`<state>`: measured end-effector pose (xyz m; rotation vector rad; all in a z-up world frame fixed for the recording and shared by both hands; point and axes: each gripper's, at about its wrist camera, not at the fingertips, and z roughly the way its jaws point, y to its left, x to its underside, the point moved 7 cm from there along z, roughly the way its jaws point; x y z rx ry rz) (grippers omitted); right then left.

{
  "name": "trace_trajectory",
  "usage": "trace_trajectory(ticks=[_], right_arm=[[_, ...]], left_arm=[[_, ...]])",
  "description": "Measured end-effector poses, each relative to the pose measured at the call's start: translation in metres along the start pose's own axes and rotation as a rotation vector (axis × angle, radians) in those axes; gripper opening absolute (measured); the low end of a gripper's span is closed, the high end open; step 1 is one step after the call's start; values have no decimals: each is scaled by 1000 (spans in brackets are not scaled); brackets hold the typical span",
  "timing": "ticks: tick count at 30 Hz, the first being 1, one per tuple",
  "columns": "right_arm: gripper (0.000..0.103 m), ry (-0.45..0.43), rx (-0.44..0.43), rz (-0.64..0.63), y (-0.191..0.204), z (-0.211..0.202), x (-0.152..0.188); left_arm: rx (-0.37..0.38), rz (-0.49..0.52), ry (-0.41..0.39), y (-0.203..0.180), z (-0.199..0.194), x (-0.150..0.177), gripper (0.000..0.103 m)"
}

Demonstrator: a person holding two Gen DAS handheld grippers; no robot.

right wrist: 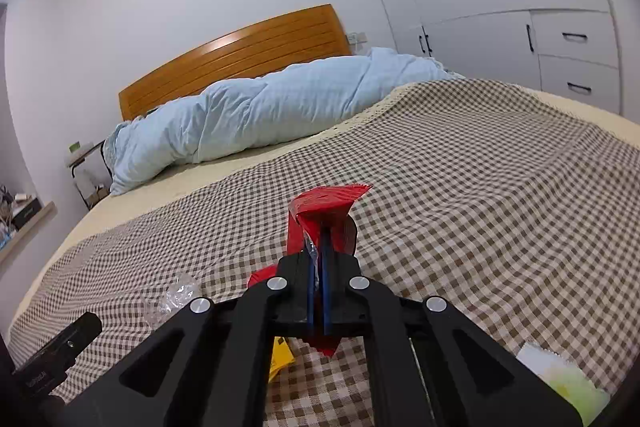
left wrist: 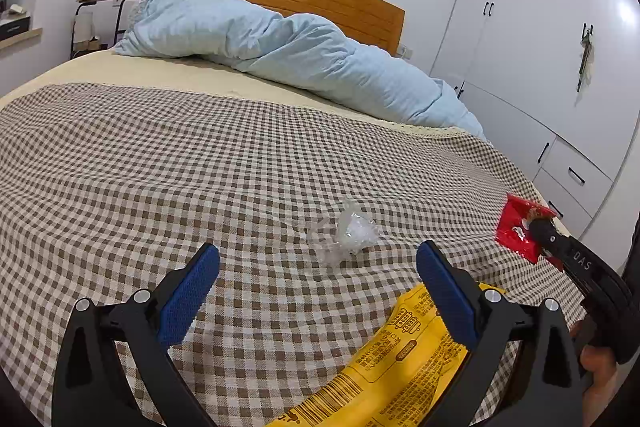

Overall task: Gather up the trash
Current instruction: 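Grasp the clear plastic bag with the left tool while the right tool holds the red wrapper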

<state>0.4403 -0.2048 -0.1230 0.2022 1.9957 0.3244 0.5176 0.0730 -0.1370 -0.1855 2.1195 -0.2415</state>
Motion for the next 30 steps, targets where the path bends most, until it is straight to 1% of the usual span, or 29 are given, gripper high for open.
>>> trace_trajectory(ticks=[2, 6, 9, 12, 14, 15, 17, 20, 23, 25, 28, 30], right_arm=[[3, 8, 1, 35, -9, -1, 1], [3, 27, -1, 67, -12, 1, 3], [3, 7, 0, 81, -15, -4, -2], [3, -19, -2, 97, -19, -10, -7], [3, -26, -3, 109, -18, -10, -9], [3, -24, -2, 113, -18, -10, -9], [3, -16, -3, 126, -19, -12, -6], [3, -32, -37, 197, -27, -17, -9], [3, -37, -40, 225, -30, -16, -13], [3, -48, -32, 231, -32, -16, -15], [3, -73, -27, 263, -40, -19, -20], [3, -73, -25, 292, -48, -19, -21]], left_arm=[[2, -14, -2, 3, 0, -1, 96], [-1, -20, -3, 6, -1, 0, 96], [-4, -9, -3, 4, -1, 2, 96], [-6, -5, -28, 2, -8, 1, 96], [-27, 7, -31, 0, -10, -2, 96], [-33, 13, -18, -2, -9, -4, 96], [-40, 13, 34, -6, 1, -7, 96], [-30, 6, 121, -11, 19, -11, 96], [-58, 30, 178, -14, 35, -20, 96], [-58, 26, 225, -18, 47, -26, 96], [-28, -10, 249, -26, 59, -35, 94], [-33, 1, 284, -34, 71, -34, 94]])
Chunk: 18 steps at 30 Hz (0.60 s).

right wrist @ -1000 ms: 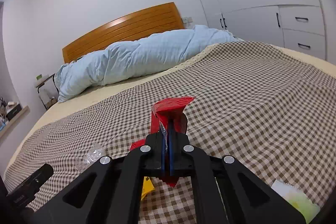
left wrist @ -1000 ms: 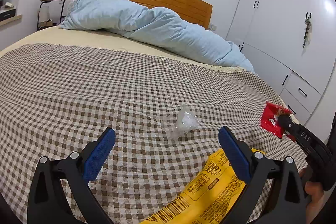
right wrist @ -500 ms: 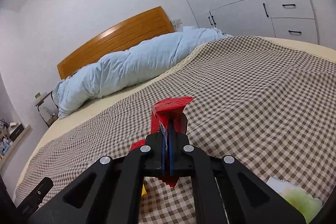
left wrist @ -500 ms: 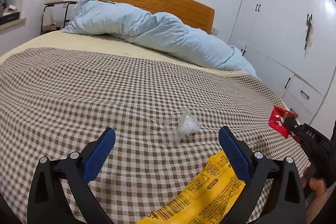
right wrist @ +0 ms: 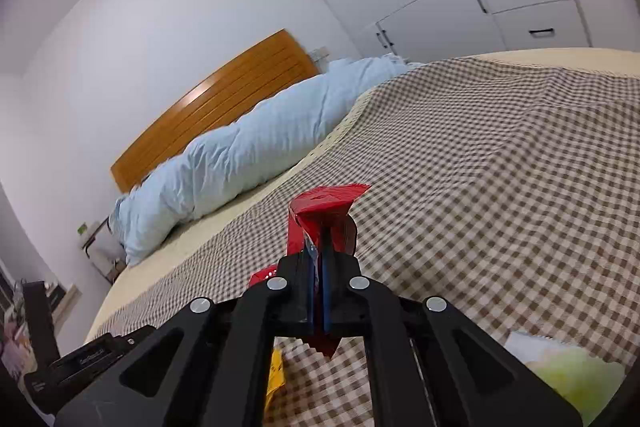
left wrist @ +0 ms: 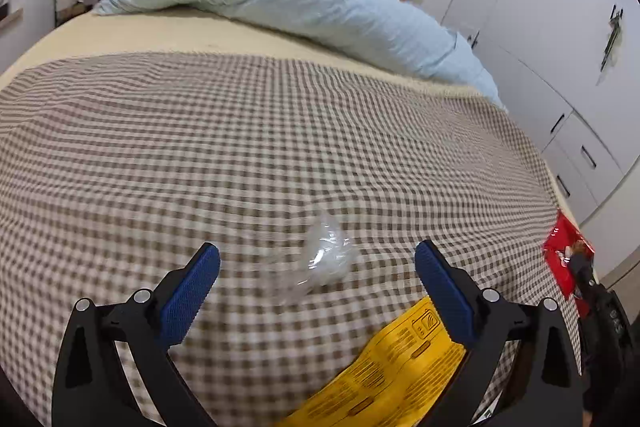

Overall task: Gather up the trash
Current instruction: 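Grasp the clear plastic bag with the left tool while the right tool holds the red wrapper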

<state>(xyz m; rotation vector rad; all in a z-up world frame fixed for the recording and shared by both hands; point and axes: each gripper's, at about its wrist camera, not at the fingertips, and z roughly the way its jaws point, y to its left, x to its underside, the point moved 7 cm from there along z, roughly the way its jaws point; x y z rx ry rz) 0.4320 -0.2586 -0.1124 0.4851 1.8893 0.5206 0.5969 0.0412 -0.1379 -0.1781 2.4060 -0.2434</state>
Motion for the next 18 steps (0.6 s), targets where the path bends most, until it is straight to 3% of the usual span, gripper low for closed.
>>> trace_trajectory(ticks=[5, 7, 10, 11, 12, 15, 18], right_arm=[[3, 9, -14, 22, -2, -1, -1], [3, 7, -18, 23, -1, -2, -2], [3, 13, -26, 30, -2, -1, -1], [3, 14, -26, 36, -3, -2, -1], [3, 13, -27, 43, -4, -2, -2], [3, 12, -31, 57, -6, -3, -3], [3, 17, -30, 46, -5, -3, -3]], left_arm=[[-127, 129, 63, -23, 30, 1, 94], [-157, 158, 93, -29, 41, 4, 82], [-216, 162, 165, -27, 59, 13, 54], [-209, 149, 178, -27, 62, 15, 38], [-192, 136, 184, -27, 64, 16, 33], [-179, 143, 105, -29, 52, 15, 32], [-150, 151, 76, -32, 40, 14, 32]])
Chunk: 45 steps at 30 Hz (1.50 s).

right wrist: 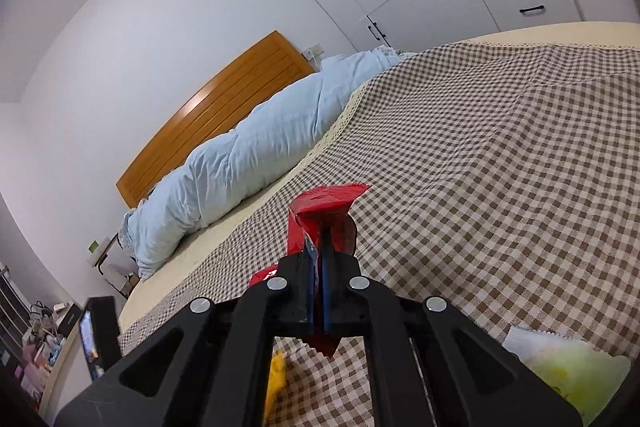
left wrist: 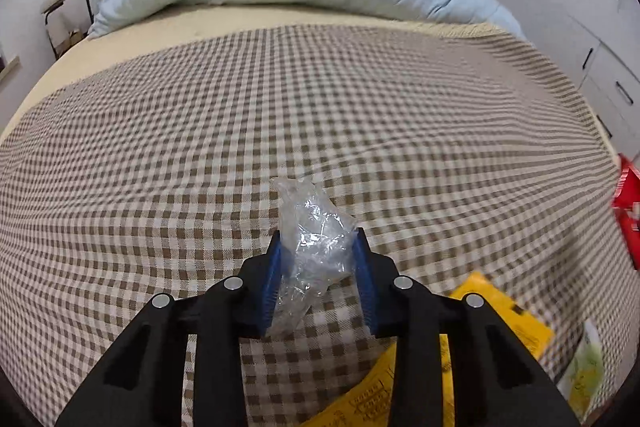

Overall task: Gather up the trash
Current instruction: 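Grasp the clear plastic bag with the left tool while the right tool holds the red wrapper, then lift the clear bag and red wrapper off the bed with both tools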

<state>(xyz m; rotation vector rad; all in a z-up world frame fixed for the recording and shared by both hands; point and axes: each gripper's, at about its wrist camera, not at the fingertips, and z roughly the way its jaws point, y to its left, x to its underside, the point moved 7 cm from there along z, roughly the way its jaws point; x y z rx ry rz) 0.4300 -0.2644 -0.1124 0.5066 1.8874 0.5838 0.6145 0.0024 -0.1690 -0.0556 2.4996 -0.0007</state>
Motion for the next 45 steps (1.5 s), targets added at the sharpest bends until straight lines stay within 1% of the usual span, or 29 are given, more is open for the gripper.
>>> trace_trajectory(ticks=[5, 6, 10, 15, 17, 19, 23, 26, 29, 33, 35, 42, 45], right_arm=[[3, 8, 22, -20, 1, 3, 3], [3, 12, 25, -20, 0, 4, 4], [3, 23, 39, -28, -1, 7, 7], [3, 19, 32, -42, 1, 5, 6], [3, 22, 17, -39, 2, 1, 5], [3, 0, 24, -70, 5, -11, 0], [3, -13, 30, -159, 17, -39, -1], [3, -3, 11, -216, 25, -58, 5], [3, -2, 23, -263, 27, -79, 8], [3, -6, 37, -310, 29, -108, 6], [3, -6, 40, -327, 29, -123, 3], [3, -20, 39, -357, 29, -166, -5], [3, -28, 35, -361, 28, -184, -8]], left_arm=[[16, 39, -18, -4, -26, 2, 32], [18, 51, -22, -4, -35, 7, 32], [25, 87, -33, -14, -45, 11, 32], [20, 104, -39, -18, -69, 20, 32], [36, 85, -47, -18, -86, 21, 32], [33, 78, -62, -13, -100, 22, 32], [46, 98, -96, -22, -130, 33, 32], [74, 93, -100, -29, -144, 44, 32], [100, 86, -100, -39, -157, 55, 32], [114, 99, -105, -46, -182, 75, 32], [121, 98, -114, -49, -199, 86, 32], [135, 68, -139, -49, -239, 106, 32], [162, 36, -153, -48, -257, 118, 32]])
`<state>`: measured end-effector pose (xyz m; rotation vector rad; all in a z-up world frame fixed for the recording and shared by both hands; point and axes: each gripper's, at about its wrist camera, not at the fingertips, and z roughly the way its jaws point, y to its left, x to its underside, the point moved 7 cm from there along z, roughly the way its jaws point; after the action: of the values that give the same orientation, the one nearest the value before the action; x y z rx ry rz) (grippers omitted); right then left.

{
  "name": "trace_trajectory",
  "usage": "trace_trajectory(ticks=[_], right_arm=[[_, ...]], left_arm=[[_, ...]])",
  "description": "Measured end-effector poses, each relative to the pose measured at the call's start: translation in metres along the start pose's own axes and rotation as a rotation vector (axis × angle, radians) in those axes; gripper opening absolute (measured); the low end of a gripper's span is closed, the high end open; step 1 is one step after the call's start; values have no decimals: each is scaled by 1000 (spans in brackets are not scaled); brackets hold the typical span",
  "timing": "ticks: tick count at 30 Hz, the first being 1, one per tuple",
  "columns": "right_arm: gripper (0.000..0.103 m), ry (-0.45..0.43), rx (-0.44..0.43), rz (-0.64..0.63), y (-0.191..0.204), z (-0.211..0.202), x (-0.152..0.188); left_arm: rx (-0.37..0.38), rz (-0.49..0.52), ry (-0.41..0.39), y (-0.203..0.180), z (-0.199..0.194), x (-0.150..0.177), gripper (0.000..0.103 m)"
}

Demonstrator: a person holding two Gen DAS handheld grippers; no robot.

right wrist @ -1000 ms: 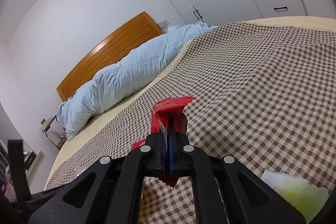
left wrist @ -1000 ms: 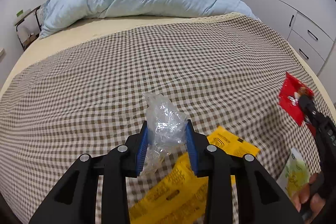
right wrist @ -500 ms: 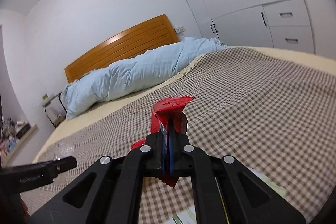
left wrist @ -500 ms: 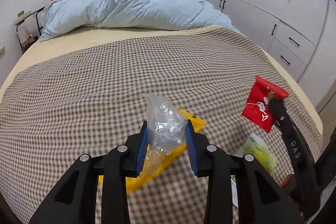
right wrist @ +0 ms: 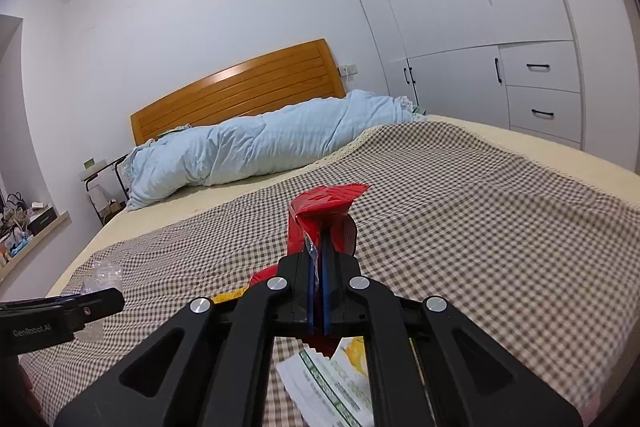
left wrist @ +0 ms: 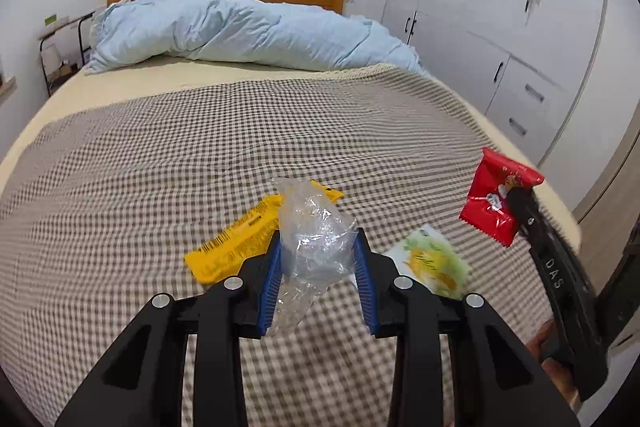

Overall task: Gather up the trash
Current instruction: 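Lift the clear bag and red wrapper off the bed with both tools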

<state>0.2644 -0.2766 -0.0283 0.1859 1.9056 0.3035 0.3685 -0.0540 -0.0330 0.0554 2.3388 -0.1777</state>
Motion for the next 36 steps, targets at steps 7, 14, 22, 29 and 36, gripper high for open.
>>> trace_trajectory(ticks=[7, 14, 22, 29, 36], right_arm=[[3, -7, -1, -21, -3, -36, -2], [3, 2, -6, -49, -4, -63, 10], [3, 6, -16, -78, 1, -87, 23], [3, 12, -28, -97, 2, -105, 39], [3, 34, -42, -115, 3, -123, 66]], left_arm=[[21, -7, -45, -6, -43, 20, 32], [29, -19, -90, -7, -78, 43, 32], [38, -25, -124, -5, -101, 67, 32], [26, -27, -125, -2, -108, 87, 32], [52, -12, -131, -6, -116, 116, 32]])
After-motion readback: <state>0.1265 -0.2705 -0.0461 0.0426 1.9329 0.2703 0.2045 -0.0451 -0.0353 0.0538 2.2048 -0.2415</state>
